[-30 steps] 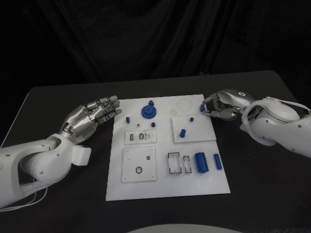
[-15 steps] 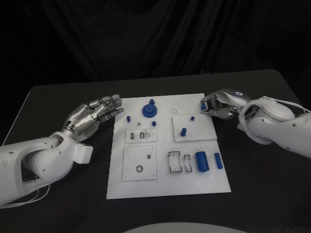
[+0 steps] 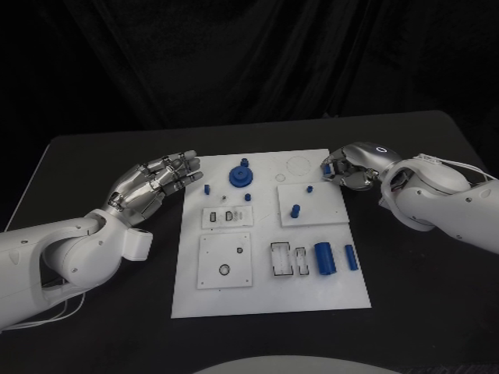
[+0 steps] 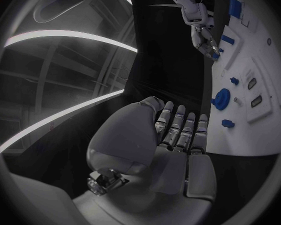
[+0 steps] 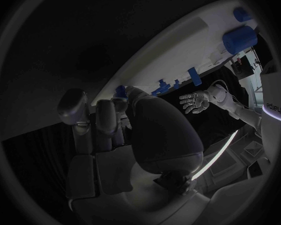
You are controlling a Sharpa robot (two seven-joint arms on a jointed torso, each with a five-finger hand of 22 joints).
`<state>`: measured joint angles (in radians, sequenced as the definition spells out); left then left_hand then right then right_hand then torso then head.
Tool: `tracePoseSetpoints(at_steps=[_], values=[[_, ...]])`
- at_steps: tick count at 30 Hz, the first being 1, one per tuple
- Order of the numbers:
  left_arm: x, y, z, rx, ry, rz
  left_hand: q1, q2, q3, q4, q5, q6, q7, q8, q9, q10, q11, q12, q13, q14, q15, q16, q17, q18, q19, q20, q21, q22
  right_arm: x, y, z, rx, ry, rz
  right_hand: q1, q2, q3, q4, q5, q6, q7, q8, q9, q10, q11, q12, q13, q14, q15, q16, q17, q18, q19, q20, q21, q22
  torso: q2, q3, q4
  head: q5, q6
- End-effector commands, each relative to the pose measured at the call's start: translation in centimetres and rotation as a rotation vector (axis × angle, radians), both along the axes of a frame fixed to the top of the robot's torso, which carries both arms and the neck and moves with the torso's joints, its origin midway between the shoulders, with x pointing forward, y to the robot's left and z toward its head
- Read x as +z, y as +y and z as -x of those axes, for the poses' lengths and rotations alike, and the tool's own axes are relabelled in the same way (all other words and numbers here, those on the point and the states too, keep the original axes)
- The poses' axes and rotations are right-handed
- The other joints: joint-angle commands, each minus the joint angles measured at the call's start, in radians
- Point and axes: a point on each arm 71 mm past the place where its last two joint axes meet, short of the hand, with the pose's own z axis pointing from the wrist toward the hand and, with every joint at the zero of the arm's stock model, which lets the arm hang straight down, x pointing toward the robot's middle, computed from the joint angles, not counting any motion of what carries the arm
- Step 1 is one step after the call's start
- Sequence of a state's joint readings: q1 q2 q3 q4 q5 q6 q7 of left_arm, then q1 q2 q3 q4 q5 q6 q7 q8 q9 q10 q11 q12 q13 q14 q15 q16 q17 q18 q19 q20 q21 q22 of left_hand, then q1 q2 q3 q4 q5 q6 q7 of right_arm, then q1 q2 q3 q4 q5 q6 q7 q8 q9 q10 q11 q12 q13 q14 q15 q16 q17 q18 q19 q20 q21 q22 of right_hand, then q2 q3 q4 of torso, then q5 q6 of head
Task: Assemble the parts on the task board
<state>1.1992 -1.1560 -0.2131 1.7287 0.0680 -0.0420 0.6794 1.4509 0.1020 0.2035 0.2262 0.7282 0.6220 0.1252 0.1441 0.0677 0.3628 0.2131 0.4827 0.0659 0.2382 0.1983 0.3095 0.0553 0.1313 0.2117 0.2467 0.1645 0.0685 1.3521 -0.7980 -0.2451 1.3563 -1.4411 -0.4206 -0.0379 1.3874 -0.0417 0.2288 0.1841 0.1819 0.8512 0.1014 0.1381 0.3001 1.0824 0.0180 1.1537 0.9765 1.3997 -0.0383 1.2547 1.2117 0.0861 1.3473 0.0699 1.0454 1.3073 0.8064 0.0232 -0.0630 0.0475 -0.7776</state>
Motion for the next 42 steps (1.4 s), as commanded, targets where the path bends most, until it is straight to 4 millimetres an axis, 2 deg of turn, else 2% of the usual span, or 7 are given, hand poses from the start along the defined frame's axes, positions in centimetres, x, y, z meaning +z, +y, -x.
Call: tracePoseSetpoints(at_steps=[1, 4, 12, 21, 29, 34, 42], values=[[1.1, 0.1, 0.1, 0.02, -0.135, 0.08, -0.008, 0.005, 0.003, -0.003, -0.001, 0.005, 0.001, 0.002, 0.001, -0.002, 0.008, 0.003, 0.001, 0.007, 0.002, 0.004, 0.001, -0.006, 0.001, 0.008, 0.003, 0.001, -0.3, 0.2, 0.2, 0.026, -0.01, -0.006, 0.011, 0.002, -0.003, -0.011, 0.005, 0.026, -0.007, 0.027, 0.025, -0.002, -0.007, 0.0, 0.004, -0.001, -0.006, -0.006, 0.003, 0.017, 0.005, -0.002, -0.005, 0.104, 0.0, -0.0003, -0.0001, 0.002, 0.002], [1.1, 0.1, 0.1, 0.019, -0.134, 0.079, -0.008, 0.005, 0.003, -0.003, -0.001, 0.005, 0.001, 0.002, 0.001, -0.002, 0.008, 0.003, 0.001, 0.007, 0.002, 0.004, 0.001, -0.006, 0.001, 0.008, 0.003, 0.001, -0.1, 0.3, 0.3, 0.031, -0.028, -0.018, 0.027, 0.013, -0.003, -0.03, 0.016, 0.062, -0.016, 0.086, 0.072, 0.004, -0.014, 0.005, 0.011, 0.002, -0.012, -0.006, 0.007, 0.016, 0.009, -0.007, -0.005, 0.108, 0.0, -0.001, -0.0006, 0.005, 0.003], [1.0, 0.2, 0.0, 0.017, -0.127, 0.076, -0.009, 0.006, 0.004, -0.003, -0.002, 0.003, 0.002, 0.001, 0.001, -0.002, 0.009, 0.003, 0.001, 0.008, 0.002, 0.004, 0.001, -0.006, 0.001, 0.009, 0.003, 0.001, 0.3, 0.2, 0.5, 0.038, -0.076, -0.046, 0.052, 0.029, 0.001, -0.052, 0.017, 0.053, -0.013, 0.16, 0.14, 0.009, -0.013, 0.008, 0.015, 0.006, -0.012, -0.004, 0.013, 0.015, 0.015, -0.009, -0.004, 0.115, 0.0, -0.0005, 0.0, 0.01, 0.005], [1.0, 0.2, 0.0, 0.014, -0.122, 0.075, -0.009, 0.007, 0.005, -0.004, -0.004, 0.002, 0.004, 0.001, 0.001, -0.002, 0.01, 0.003, 0.001, 0.011, 0.005, 0.008, 0.001, -0.006, 0.008, 0.012, 0.009, 0.003, 2.1, 1.7, 1.8, 0.102, -0.153, -0.111, 0.057, 0.029, 0.0, -0.053, 0.014, 0.057, -0.012, 0.19, 0.165, 0.015, -0.01, 0.012, 0.019, 0.009, -0.011, -0.002, 0.017, 0.014, 0.019, -0.008, -0.001, 0.12, 0.0, -0.0004, -0.0002, 0.026, -0.002], [0.9, -0.1, -0.1, 0.011, -0.117, 0.079, -0.009, 0.007, 0.006, -0.004, -0.005, 0.002, 0.004, 0.001, 0.001, -0.002, 0.011, 0.003, 0.001, 0.013, 0.005, 0.01, 0.002, -0.005, 0.011, 0.013, 0.011, 0.004, 4.2, 6.5, 5.1, 0.269, -0.153, -0.178, 0.055, 0.027, -0.002, -0.05, 0.008, 0.057, -0.011, 0.198, 0.171, 0.017, -0.007, 0.014, 0.021, 0.008, -0.009, -0.004, 0.016, 0.013, 0.019, -0.007, -0.002, 0.121, 0.0, -0.0009, -0.0007, 0.05, -0.015], [1.0, -0.1, 0.0, 0.016, -0.114, 0.08, -0.01, 0.007, 0.007, -0.005, -0.005, 0.002, 0.004, 0.001, 0.001, -0.001, 0.011, 0.003, 0.001, 0.014, 0.006, 0.011, 0.002, -0.005, 0.013, 0.014, 0.012, 0.005, 3.7, 9.5, 6.5, 0.363, -0.11, -0.189, 0.057, 0.026, -0.001, -0.051, 0.003, 0.056, -0.011, 0.201, 0.173, 0.014, -0.006, 0.011, 0.017, 0.006, -0.008, -0.007, 0.013, 0.014, 0.018, -0.006, -0.005, 0.121, 0.0, -0.001, 0.0, 0.065, -0.014], [1.0, -0.1, 0.1, 0.026, -0.104, 0.083, -0.01, 0.007, 0.007, -0.005, -0.005, 0.006, 0.005, 0.003, 0.001, -0.001, 0.012, 0.003, 0.001, 0.016, 0.006, 0.013, 0.002, -0.004, 0.014, 0.015, 0.013, 0.005, 2.0, 12.2, 6.3, 0.403, -0.045, -0.16, 0.064, 0.026, 0.002, -0.053, -0.003, 0.056, -0.01, 0.208, 0.178, 0.0, -0.003, 0.001, 0.006, 0.0, -0.005, -0.017, 0.005, 0.017, 0.011, -0.005, -0.024, 0.117, 0.002, -0.0029, 0.0021, 0.08, -0.006]])
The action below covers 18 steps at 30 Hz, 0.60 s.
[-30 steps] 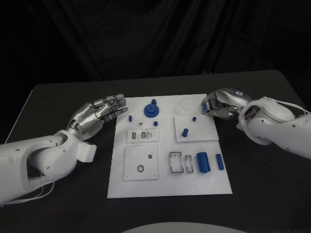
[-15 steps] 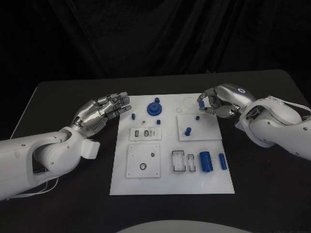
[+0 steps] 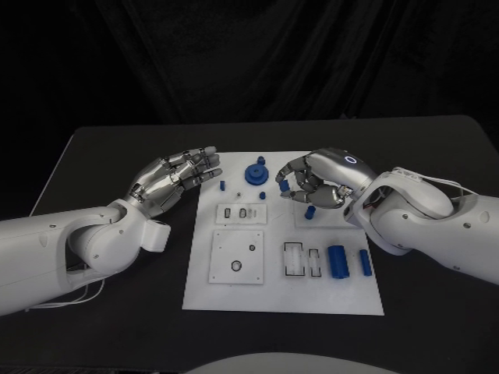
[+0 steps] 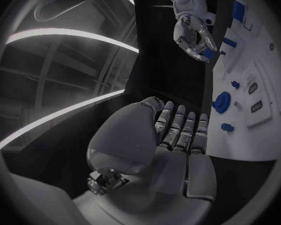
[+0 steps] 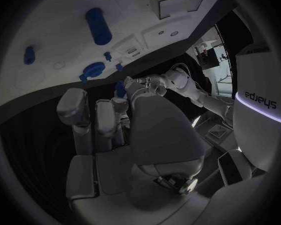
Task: Assemble the parts on the task board
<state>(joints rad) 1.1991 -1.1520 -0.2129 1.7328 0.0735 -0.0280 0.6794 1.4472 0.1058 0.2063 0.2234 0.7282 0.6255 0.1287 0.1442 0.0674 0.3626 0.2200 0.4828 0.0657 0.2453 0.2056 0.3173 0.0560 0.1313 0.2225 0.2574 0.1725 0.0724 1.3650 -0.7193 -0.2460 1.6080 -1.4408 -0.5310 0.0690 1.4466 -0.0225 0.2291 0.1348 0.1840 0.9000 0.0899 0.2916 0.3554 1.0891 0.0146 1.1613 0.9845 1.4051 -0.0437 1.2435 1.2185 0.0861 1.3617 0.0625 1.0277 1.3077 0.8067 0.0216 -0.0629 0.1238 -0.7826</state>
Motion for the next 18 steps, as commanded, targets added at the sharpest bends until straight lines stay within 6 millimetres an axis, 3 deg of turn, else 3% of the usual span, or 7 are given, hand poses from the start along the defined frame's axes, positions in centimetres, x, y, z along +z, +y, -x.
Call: tracePoseSetpoints(at_steps=[1, 4, 9, 11, 13, 16, 18], values=[[0.9, 0.2, 0.1, 0.044, -0.106, 0.069, -0.006, 0.003, 0.004, -0.002, -0.005, 0.003, 0.001, 0.003, 0.001, -0.001, 0.005, 0.003, 0.001, 0.009, -0.001, 0.005, 0.001, -0.004, 0.003, 0.004, 0.005, 0.001, -0.8, 0.7, -0.2, 0.016, 0.032, 0.037, 0.005, 0.007, 0.001, -0.003, -0.006, 0.007, 0.001, 0.055, 0.124, -0.01, 0.002, -0.009, -0.005, -0.006, 0.001, -0.006, -0.001, 0.017, -0.004, 0.003, -0.008, 0.117, 0.001, -0.0012, 0.0023, 0.004, -0.002], [0.9, 0.2, 0.1, 0.046, -0.103, 0.068, -0.006, 0.003, 0.004, -0.002, -0.005, 0.003, 0.001, 0.003, 0.001, -0.001, 0.005, 0.003, 0.001, 0.009, -0.001, 0.005, 0.001, -0.004, 0.003, 0.004, 0.005, 0.001, -1.3, 1.5, -0.2, 0.008, 0.051, 0.047, 0.006, 0.004, 0.001, -0.003, -0.006, 0.013, 0.003, 0.062, 0.128, -0.022, 0.007, -0.017, -0.014, 0.001, 0.005, 0.009, 0.015, 0.011, 0.006, 0.006, 0.019, 0.126, 0.0, -0.0015, 0.0024, 0.005, -0.01], [0.9, 0.3, 0.0, 0.05, -0.097, 0.069, -0.007, 0.002, 0.004, -0.003, -0.005, 0.004, 0.002, 0.003, 0.002, 0.0, 0.005, 0.004, 0.001, 0.009, -0.001, 0.006, 0.001, -0.004, 0.005, 0.005, 0.006, 0.002, -1.7, 2.6, -0.2, -0.002, 0.08, 0.068, 0.01, -0.001, 0.001, -0.006, -0.006, 0.011, 0.004, 0.063, 0.129, -0.027, 0.008, -0.02, -0.018, 0.001, 0.007, 0.011, 0.017, 0.012, 0.005, 0.008, 0.016, 0.127, 0.001, -0.002, 0.0064, -0.003, -0.014], [0.9, 0.2, 0.0, 0.05, -0.096, 0.069, -0.007, 0.002, 0.004, -0.003, -0.005, 0.004, 0.002, 0.003, 0.002, 0.0, 0.005, 0.004, 0.001, 0.009, -0.001, 0.006, 0.001, -0.004, 0.005, 0.005, 0.006, 0.002, -1.9, 3.2, -0.3, -0.005, 0.095, 0.083, 0.009, -0.003, 0.0, -0.005, -0.013, 0.008, 0.007, 0.063, 0.129, -0.032, 0.01, -0.023, -0.021, -0.002, 0.008, 0.008, 0.014, 0.014, 0.001, 0.009, 0.007, 0.125, 0.002, 0.0002, 0.0054, -0.004, -0.013], [0.9, 0.2, 0.0, 0.049, -0.094, 0.07, -0.007, 0.002, 0.004, -0.003, -0.005, 0.004, 0.002, 0.003, 0.002, 0.0, 0.005, 0.004, 0.001, 0.009, -0.001, 0.006, 0.001, -0.004, 0.005, 0.005, 0.006, 0.002, -2.1, 3.5, -0.3, -0.007, 0.105, 0.095, 0.007, -0.004, -0.001, -0.003, -0.016, 0.006, 0.008, 0.062, 0.129, -0.038, 0.012, -0.027, -0.026, -0.006, 0.01, 0.002, 0.008, 0.016, -0.004, 0.01, -0.005, 0.123, 0.003, 0.0003, 0.005, -0.003, -0.012], [0.9, 0.1, 0.0, 0.048, -0.092, 0.069, -0.007, 0.002, 0.004, -0.003, -0.005, 0.004, 0.002, 0.003, 0.002, 0.0, 0.005, 0.004, 0.001, 0.009, -0.001, 0.006, 0.001, -0.004, 0.005, 0.005, 0.006, 0.002, -2.2, 3.7, -0.4, -0.011, 0.116, 0.109, 0.003, -0.007, -0.002, 0.001, -0.02, 0.008, 0.009, 0.065, 0.13, -0.072, 0.015, -0.048, -0.051, -0.027, 0.014, -0.021, -0.013, 0.024, -0.027, 0.014, -0.053, 0.113, 0.003, 0.0003, -0.0021, 0.003, -0.013], [0.9, 0.2, 0.1, 0.05, -0.089, 0.068, -0.008, 0.001, 0.003, -0.003, -0.004, 0.005, 0.002, 0.004, 0.002, 0.001, 0.005, 0.004, 0.001, 0.011, -0.001, 0.008, 0.001, -0.003, 0.005, 0.005, 0.006, 0.002, -2.3, 3.9, -0.5, -0.011, 0.122, 0.118, 0.0, -0.011, -0.003, 0.004, -0.022, 0.007, 0.011, 0.065, 0.13, -0.099, 0.018, -0.064, -0.069, -0.042, 0.018, -0.037, -0.026, 0.029, -0.042, 0.018, -0.082, 0.108, 0.003, -0.0005, -0.0027, 0.004, -0.013]])
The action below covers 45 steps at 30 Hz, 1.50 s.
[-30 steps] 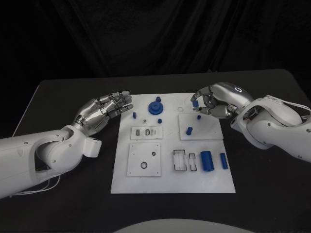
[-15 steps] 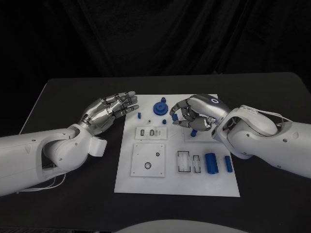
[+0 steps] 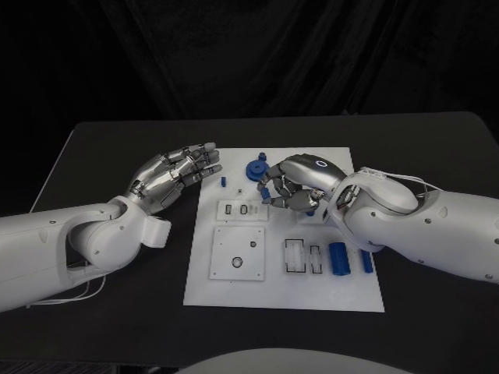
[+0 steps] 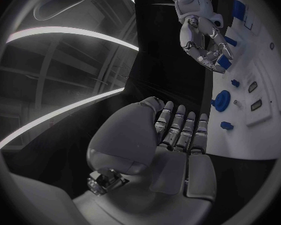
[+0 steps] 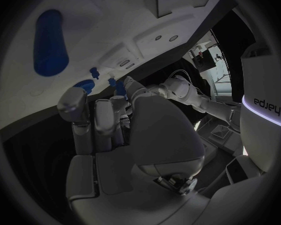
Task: Assemble the parts on the task board
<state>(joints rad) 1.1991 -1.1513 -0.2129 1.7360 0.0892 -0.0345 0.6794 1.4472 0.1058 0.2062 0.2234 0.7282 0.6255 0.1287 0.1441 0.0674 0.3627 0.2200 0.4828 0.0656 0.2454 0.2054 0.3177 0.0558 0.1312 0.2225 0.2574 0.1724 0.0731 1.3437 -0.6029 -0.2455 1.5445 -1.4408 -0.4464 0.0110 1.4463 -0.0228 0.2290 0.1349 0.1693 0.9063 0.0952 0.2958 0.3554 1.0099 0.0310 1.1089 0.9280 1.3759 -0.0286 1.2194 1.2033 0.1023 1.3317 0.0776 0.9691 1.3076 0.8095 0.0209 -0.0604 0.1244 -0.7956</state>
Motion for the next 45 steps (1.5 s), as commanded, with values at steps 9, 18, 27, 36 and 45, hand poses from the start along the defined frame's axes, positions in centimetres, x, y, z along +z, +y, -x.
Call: tracePoseSetpoints(at_steps=[9, 18, 27, 36, 45], values=[[0.9, 0.4, 0.2, 0.05, -0.089, 0.057, -0.008, 0.001, 0.003, -0.003, -0.004, 0.006, 0.002, 0.004, 0.002, 0.001, 0.005, 0.004, 0.001, 0.011, 0.0, 0.007, 0.002, -0.003, 0.005, 0.006, 0.005, 0.001, -0.9, 0.5, -0.3, -0.032, 0.061, 0.076, -0.016, -0.015, -0.01, 0.017, -0.015, -0.007, 0.01, 0.057, 0.128, -0.05, 0.007, -0.022, -0.03, -0.038, 0.008, -0.035, -0.033, 0.019, -0.036, 0.009, -0.065, 0.1, -0.001, -0.0007, -0.0031, -0.002, -0.003], [0.8, 0.4, 0.1, 0.051, -0.084, 0.057, -0.009, 0.0, 0.003, -0.003, -0.003, 0.005, 0.003, 0.004, 0.002, 0.002, 0.005, 0.004, 0.001, 0.012, 0.0, 0.009, 0.002, -0.003, 0.006, 0.006, 0.006, 0.001, -1.4, 0.9, -0.4, -0.033, 0.087, 0.112, -0.021, -0.017, -0.01, 0.025, -0.019, -0.015, 0.017, 0.052, 0.122, -0.138, 0.016, -0.072, -0.091, -0.123, 0.019, -0.134, -0.126, 0.04, -0.105, 0.019, -0.204, 0.067, 0.0, -0.0006, -0.0033, -0.005, -0.009], [0.7, 0.3, 0.0, 0.048, -0.08, 0.057, -0.009, 0.0, 0.003, -0.003, -0.003, 0.004, 0.003, 0.004, 0.002, 0.002, 0.005, 0.005, 0.001, 0.012, 0.0, 0.009, 0.002, -0.003, 0.006, 0.006, 0.007, 0.001, -1.7, 1.2, -0.6, -0.034, 0.094, 0.125, -0.02, -0.016, -0.009, 0.026, -0.02, -0.018, 0.018, 0.05, 0.121, -0.154, 0.017, -0.081, -0.103, -0.138, 0.021, -0.151, -0.142, 0.044, -0.118, 0.022, -0.23, 0.061, 0.0, -0.0002, -0.0049, -0.006, -0.011], [0.7, 0.3, -0.1, 0.048, -0.076, 0.055, -0.009, 0.001, 0.004, -0.003, -0.002, 0.004, 0.003, 0.004, 0.002, 0.002, 0.005, 0.005, 0.001, 0.014, 0.0, 0.012, 0.002, -0.002, 0.007, 0.007, 0.007, 0.002, -2.0, 1.4, -0.7, -0.033, 0.1, 0.132, -0.021, -0.016, -0.009, 0.027, -0.02, -0.021, 0.02, 0.048, 0.12, -0.16, 0.019, -0.085, -0.107, -0.143, 0.022, -0.156, -0.147, 0.045, -0.122, 0.023, -0.239, 0.059, 0.0, 0.0006, -0.0044, -0.007, -0.015], [0.6, 0.2, -0.3, 0.043, -0.072, 0.055, -0.009, 0.003, 0.006, -0.004, -0.002, 0.004, 0.004, 0.004, 0.001, 0.002, 0.006, 0.005, 0.001, 0.016, 0.001, 0.014, 0.002, -0.002, 0.009, 0.008, 0.008, 0.002, -2.3, 1.4, -0.9, -0.039, 0.112, 0.149, -0.024, -0.016, -0.009, 0.029, -0.019, -0.032, 0.024, 0.041, 0.116, -0.165, 0.022, -0.085, -0.109, -0.147, 0.024, -0.161, -0.152, 0.047, -0.127, 0.025, -0.252, 0.056, 0.0, 0.0001, -0.0038, -0.006, -0.018]])
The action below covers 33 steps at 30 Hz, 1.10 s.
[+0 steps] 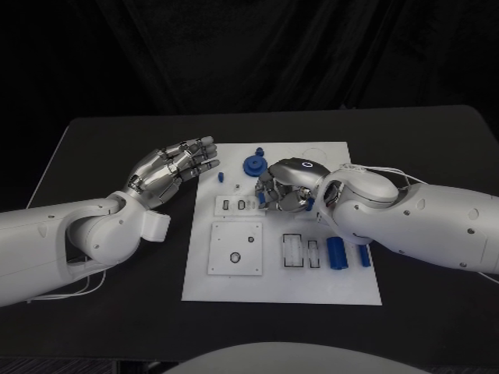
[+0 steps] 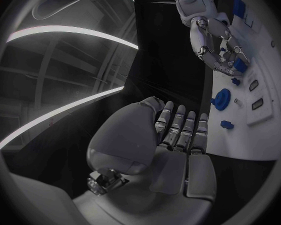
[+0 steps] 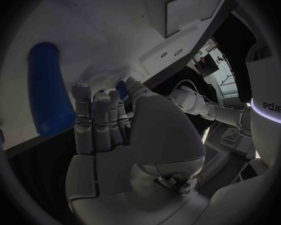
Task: Assemble the parts on the task board
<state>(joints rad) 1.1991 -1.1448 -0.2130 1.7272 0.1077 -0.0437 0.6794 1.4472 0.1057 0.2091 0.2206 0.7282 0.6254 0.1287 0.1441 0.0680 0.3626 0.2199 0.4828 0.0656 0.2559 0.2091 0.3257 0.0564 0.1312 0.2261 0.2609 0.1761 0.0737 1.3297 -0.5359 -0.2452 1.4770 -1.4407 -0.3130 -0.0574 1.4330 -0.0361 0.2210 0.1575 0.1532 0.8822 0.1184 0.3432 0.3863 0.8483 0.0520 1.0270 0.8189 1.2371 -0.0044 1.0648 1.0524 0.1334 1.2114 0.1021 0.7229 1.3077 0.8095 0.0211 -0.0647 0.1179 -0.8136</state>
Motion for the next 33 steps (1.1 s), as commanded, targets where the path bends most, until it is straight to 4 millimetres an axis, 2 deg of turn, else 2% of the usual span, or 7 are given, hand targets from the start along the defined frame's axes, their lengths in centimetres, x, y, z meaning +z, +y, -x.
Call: tracePoseSetpoints(at_steps=[1, 7, 11, 17, 22, 25, 33], values=[[0.69, 0.12, -0.02, 0.025, -0.082, 0.05, -0.009, 0.003, 0.003, -0.001, -0.002, 0.004, 0.004, 0.004, 0.001, 0.002, 0.006, 0.005, 0.001, 0.006, -0.002, 0.006, 0.002, -0.002, 0.005, 0.005, 0.005, 0.001, -0.47, -0.12, -0.11, -0.016, 0.019, 0.03, -0.01, -0.002, -0.001, 0.006, -0.003, -0.008, 0.001, -0.006, 0.085, -0.003, 0.001, -0.003, 0.0, -0.009, 0.0, -0.006, -0.001, 0.016, -0.007, 0.001, -0.006, 0.056, 0.0, -0.0002, 0.0001, 0.001, -0.001], [0.64, 0.02, -0.1, 0.021, -0.078, 0.05, -0.009, 0.005, 0.005, -0.001, -0.002, 0.004, 0.005, 0.004, 0.001, 0.003, 0.007, 0.005, 0.001, 0.007, -0.002, 0.007, 0.002, -0.002, 0.006, 0.006, 0.006, 0.002, -0.67, -0.04, -0.21, -0.017, 0.024, 0.035, -0.013, -0.003, -0.002, 0.008, -0.006, -0.019, 0.004, -0.014, 0.081, -0.005, 0.003, -0.003, -0.001, -0.01, 0.001, -0.007, -0.003, 0.016, -0.007, 0.002, -0.009, 0.056, -0.001, 0.0, 0.0004, -0.002, -0.003], [0.6, -0.04, -0.15, 0.019, -0.076, 0.051, -0.009, 0.006, 0.006, -0.002, -0.002, 0.003, 0.006, 0.004, 0.001, 0.003, 0.008, 0.005, 0.001, 0.009, -0.001, 0.01, 0.002, -0.002, 0.007, 0.007, 0.006, 0.002, -0.75, 0.01, -0.22, -0.016, 0.026, 0.038, -0.014, -0.004, -0.001, 0.011, -0.009, -0.042, 0.01, -0.037, 0.068, -0.006, 0.004, 0.001, -0.001, -0.009, 0.003, -0.005, -0.005, 0.016, -0.005, 0.005, -0.016, 0.056, 0.0, -0.0006, 0.0006, -0.003, -0.003], [0.57, -0.13, -0.2, 0.016, -0.075, 0.053, -0.008, 0.008, 0.008, -0.002, -0.002, 0.003, 0.006, 0.004, 0.001, 0.003, 0.009, 0.005, 0.001, 0.011, 0.0, 0.012, 0.002, -0.002, 0.008, 0.008, 0.007, 0.002, -0.87, -0.04, -0.26, -0.015, 0.033, 0.048, -0.02, -0.009, -0.002, 0.018, -0.012, -0.073, 0.015, -0.078, 0.045, -0.013, 0.002, 0.002, -0.007, -0.012, 0.002, -0.006, -0.012, 0.018, -0.003, 0.005, -0.028, 0.056, 0.0, -0.0001, 0.0009, -0.004, -0.004], [0.55, -0.18, -0.22, 0.014, -0.074, 0.054, -0.008, 0.01, 0.01, -0.003, -0.002, 0.004, 0.007, 0.004, 0.001, 0.004, 0.01, 0.005, 0.001, 0.012, 0.001, 0.013, 0.002, -0.001, 0.01, 0.009, 0.008, 0.003, -0.95, -0.09, -0.29, -0.016, 0.039, 0.056, -0.029, -0.017, -0.006, 0.025, -0.014, -0.118, 0.017, -0.133, 0.019, -0.037, 0.003, -0.008, -0.025, -0.021, 0.003, -0.011, -0.022, 0.019, -0.006, 0.006, -0.051, 0.055, 0.0, 0.0001, 0.0008, -0.004, -0.004], [0.53, -0.17, -0.26, 0.014, -0.073, 0.053, -0.008, 0.01, 0.01, -0.003, -0.002, 0.004, 0.007, 0.004, 0.001, 0.004, 0.01, 0.005, 0.001, 0.012, 0.001, 0.013, 0.002, -0.001, 0.01, 0.009, 0.008, 0.003, -0.96, -0.08, -0.3, -0.016, 0.04, 0.057, -0.029, -0.017, -0.007, 0.026, -0.015, -0.137, 0.017, -0.153, 0.007, -0.04, 0.003, -0.008, -0.026, -0.021, 0.003, -0.009, -0.022, 0.02, -0.006, 0.006, -0.056, 0.055, 0.0, -0.0001, 0.0006, -0.004, -0.004], [0.46, -0.17, -0.33, 0.014, -0.068, 0.053, -0.008, 0.011, 0.011, -0.003, -0.003, 0.004, 0.008, 0.005, 0.001, 0.004, 0.01, 0.006, 0.001, 0.012, 0.002, 0.013, 0.002, -0.001, 0.01, 0.01, 0.008, 0.003, -0.97, -0.06, -0.32, -0.015, 0.04, 0.058, -0.032, -0.018, -0.008, 0.027, -0.017, -0.145, 0.017, -0.164, 0.001, -0.043, 0.003, -0.008, -0.028, -0.022, 0.004, -0.008, -0.023, 0.02, -0.005, 0.006, -0.058, 0.056, 0.0, -0.0003, 0.0008, -0.005, -0.006]])
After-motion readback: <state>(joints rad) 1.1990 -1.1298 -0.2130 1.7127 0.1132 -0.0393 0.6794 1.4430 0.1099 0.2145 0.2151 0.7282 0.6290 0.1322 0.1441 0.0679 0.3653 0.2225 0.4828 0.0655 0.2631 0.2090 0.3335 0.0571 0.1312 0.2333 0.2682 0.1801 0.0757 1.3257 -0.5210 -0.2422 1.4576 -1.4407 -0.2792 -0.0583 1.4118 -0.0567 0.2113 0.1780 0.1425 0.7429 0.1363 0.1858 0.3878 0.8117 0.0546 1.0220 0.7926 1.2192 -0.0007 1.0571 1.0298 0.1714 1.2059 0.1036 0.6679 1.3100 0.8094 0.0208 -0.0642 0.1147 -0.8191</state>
